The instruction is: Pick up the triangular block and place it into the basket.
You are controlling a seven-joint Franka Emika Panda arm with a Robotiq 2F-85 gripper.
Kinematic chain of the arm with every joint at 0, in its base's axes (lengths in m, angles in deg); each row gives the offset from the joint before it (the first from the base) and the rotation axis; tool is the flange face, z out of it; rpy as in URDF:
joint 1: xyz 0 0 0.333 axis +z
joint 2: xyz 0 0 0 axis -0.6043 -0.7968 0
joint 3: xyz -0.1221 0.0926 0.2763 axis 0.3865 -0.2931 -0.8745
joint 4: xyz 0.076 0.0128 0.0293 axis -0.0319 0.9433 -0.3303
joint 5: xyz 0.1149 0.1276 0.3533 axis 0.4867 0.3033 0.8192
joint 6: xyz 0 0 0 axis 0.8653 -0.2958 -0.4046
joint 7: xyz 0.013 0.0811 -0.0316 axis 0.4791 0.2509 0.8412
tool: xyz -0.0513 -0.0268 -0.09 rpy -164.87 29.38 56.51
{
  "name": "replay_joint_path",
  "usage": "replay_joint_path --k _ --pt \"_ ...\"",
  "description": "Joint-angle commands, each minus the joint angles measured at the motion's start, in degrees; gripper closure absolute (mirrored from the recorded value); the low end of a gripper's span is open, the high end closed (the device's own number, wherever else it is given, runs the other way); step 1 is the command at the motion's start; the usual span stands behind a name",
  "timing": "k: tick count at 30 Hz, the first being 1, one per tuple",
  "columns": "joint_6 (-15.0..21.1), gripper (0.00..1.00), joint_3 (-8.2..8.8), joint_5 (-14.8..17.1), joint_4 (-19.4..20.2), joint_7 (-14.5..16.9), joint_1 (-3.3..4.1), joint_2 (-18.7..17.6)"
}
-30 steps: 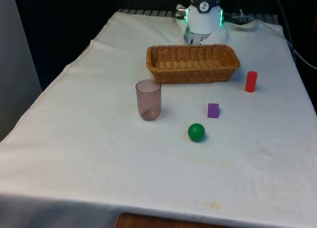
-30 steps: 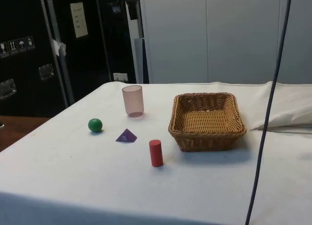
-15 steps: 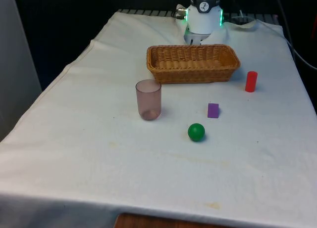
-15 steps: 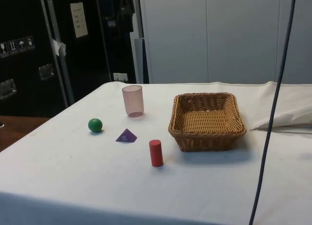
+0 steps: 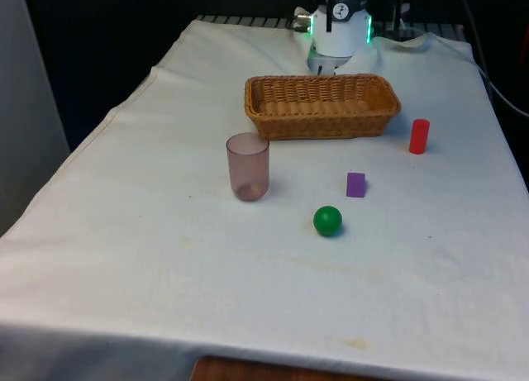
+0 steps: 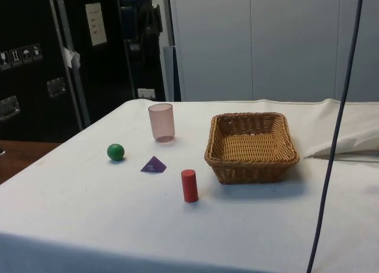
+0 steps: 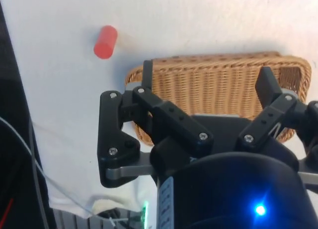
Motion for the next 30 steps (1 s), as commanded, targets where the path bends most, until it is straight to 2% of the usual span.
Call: replay_joint_path --k 1,5,6,7,12,14,15,16,22,23,24,30 --pt "1.7 0.00 -0.11 0.1 0.7 -0.3 0.11 0.0" --pt "4.8 0.00 -0.46 -0.2 2.3 -0.5 0.11 -0.6" --pt "3.8 0.00 -0.46 0.0 2.1 -0.1 0.00 -0.4" --pt "5.3 0.00 -0.52 -0.3 2.6 -0.6 0.11 -0.7" --pt "8.1 0.00 -0.69 -1.0 3.7 -1.3 0.23 -1.7" --pt "8.9 0.00 -0.74 -1.3 4.1 -1.5 0.23 -1.9" --pt "8.0 0.00 -0.86 -0.4 3.7 -0.7 0.06 -2.0" --pt "9.3 0.00 -0.80 -1.4 4.2 -1.7 0.23 -2.1" --pt "12.4 0.00 -1.09 -2.2 5.5 -2.6 0.23 -3.3" --pt "11.8 0.00 -1.20 -1.4 5.4 -1.8 0.06 -3.2" --pt "12.8 0.00 -1.15 -2.3 5.6 -2.8 0.23 -3.6" --pt "15.3 0.00 -1.32 -1.8 6.4 -2.6 0.17 -5.0"
